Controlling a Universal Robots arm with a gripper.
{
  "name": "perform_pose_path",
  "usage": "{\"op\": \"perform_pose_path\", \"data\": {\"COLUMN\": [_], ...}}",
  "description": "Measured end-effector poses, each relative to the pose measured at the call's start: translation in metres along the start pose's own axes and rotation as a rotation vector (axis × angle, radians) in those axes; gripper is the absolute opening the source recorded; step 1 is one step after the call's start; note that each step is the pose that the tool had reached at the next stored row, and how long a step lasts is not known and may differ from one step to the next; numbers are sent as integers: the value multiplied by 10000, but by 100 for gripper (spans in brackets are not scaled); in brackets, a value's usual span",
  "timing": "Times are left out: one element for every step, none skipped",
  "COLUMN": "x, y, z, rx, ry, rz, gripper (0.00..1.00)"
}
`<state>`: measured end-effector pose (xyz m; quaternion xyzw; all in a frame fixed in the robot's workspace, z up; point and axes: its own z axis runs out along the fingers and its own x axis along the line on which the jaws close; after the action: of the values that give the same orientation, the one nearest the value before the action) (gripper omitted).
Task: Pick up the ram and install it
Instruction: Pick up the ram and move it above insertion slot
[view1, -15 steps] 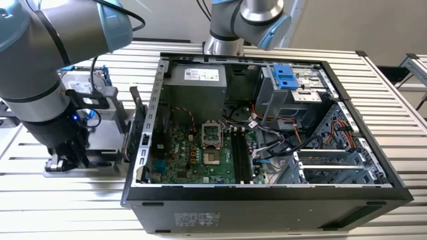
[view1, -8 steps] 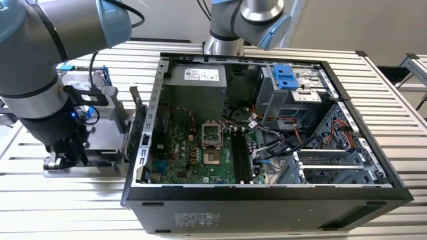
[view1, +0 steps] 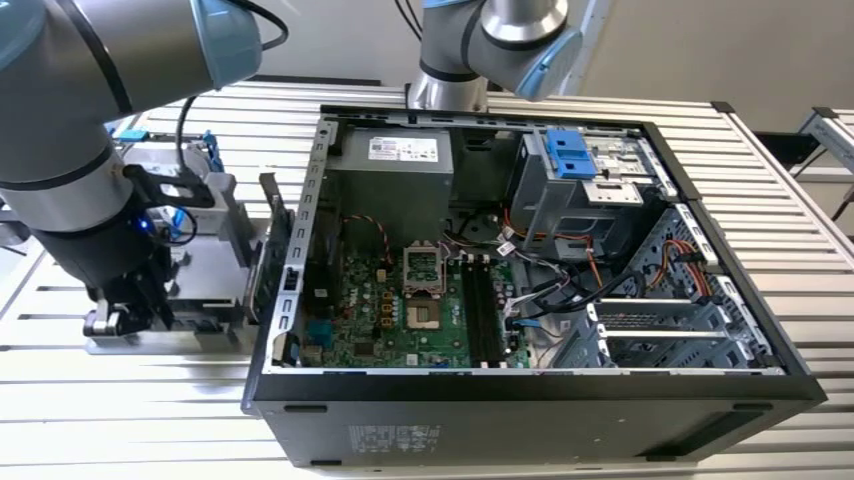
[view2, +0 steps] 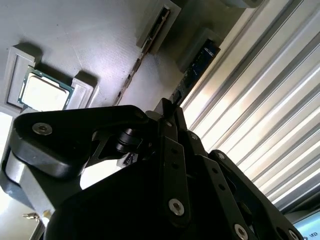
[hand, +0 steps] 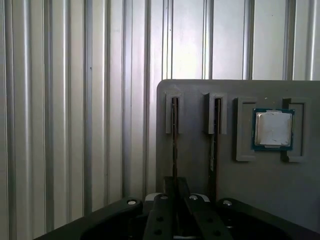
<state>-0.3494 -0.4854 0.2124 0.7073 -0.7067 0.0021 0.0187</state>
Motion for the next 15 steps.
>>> {"op": "perform_pose_path", "data": {"x": [0, 0, 0, 0, 1, 1, 1, 1, 1, 2, 2, 2, 2, 2, 3], "y": [0, 0, 0, 1, 1, 1, 1, 1, 1, 1, 1, 2, 2, 2, 2], "z": [-4, -10, -15, -21, -27, -32, -37, -42, -45, -51, -56, -64, -73, -83, -92], "rx": [1, 0, 1, 0, 0, 1, 1, 0, 1, 0, 0, -1, 0, 0, 0], "ry": [-1, 0, -1, -1, 0, -1, -1, 0, -1, 0, -1, 1, 0, 0, 0], "rz": [0, 0, 0, 0, 0, 0, 0, 0, 0, 0, 0, 0, 0, 0, 0], "gripper": [0, 0, 0, 0, 0, 0, 0, 0, 0, 0, 0, 0, 0, 0, 0]}}
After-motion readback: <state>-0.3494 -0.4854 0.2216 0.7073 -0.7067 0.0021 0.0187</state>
